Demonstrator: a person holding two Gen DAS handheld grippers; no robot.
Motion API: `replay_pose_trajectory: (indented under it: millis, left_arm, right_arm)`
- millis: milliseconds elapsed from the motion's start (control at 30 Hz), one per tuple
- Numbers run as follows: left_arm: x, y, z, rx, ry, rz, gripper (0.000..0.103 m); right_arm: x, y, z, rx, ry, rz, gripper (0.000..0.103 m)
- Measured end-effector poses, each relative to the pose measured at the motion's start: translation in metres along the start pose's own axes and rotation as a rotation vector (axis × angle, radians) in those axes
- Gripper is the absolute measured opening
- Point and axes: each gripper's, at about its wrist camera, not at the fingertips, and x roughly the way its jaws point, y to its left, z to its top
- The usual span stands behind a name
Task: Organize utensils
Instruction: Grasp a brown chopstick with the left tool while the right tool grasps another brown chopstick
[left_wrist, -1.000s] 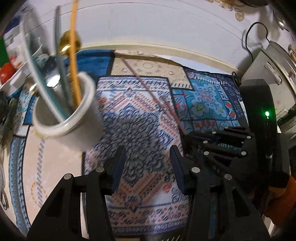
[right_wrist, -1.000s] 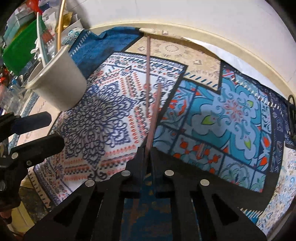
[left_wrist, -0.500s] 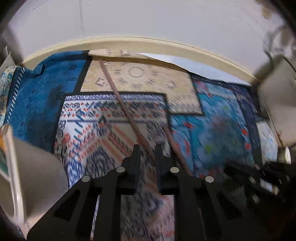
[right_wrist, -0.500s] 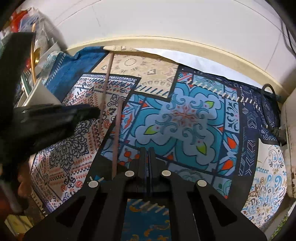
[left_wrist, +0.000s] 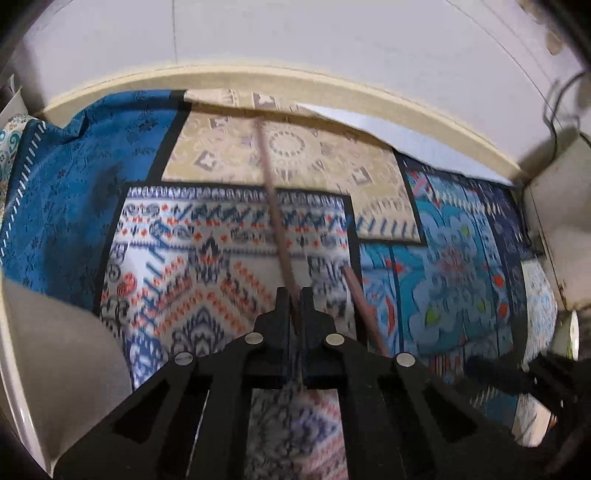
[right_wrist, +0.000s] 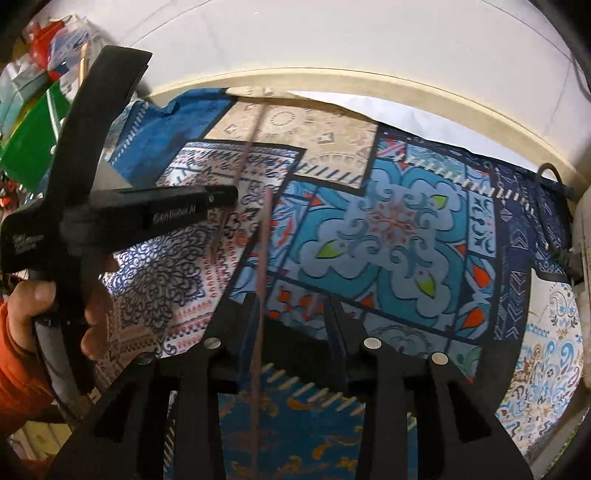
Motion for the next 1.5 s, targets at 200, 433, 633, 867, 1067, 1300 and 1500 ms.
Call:
replay_pose_trajectory:
  millis: [200, 433, 633, 867, 1067, 1300, 1500]
  left_arm:
    - [-0.023, 0.006, -0.046, 0.044, 0.052, -0.039, 0.002]
    - [-0.051, 0.03, -0.098, 0.068, 0.115, -0.069, 0.002]
    - [-0.07, 0.053, -0.125, 0.059, 0.159, -0.075, 0.002]
    - [-0.069, 0.049, -0.116, 0.093, 0.169, -0.064, 0.011]
    - [-0.048, 0.033, -0.082, 0.131, 0.156, -0.047, 0.02]
    - [-0.033, 0.022, -0.056, 0.159, 0.13, -0.013, 0.021]
    - [-0.025, 0.021, -0.042, 0.142, 0.114, -0.023, 0.017]
  right_arm:
    - [0.015, 0.023, -0.014, -0.056, 0.037, -0.011, 0.013]
    - [0.019, 0.033, -0.026, -0.046, 0.036, -0.067, 0.006]
    - [0.008, 0.015, -0.036, 0.033, 0.045, -0.036, 0.006]
    - [-0.005, 0.009, -0.036, 0.052, 0.07, -0.047, 0.006]
    - [0.004, 0.009, -0.015, 0.091, 0.072, -0.073, 0.025]
    - [0.025, 0.021, 0.004, 0.051, 0.097, -0.07, 0.026]
    - [0.033, 0.031, 0.011, -0.014, 0.105, -0.101, 0.026]
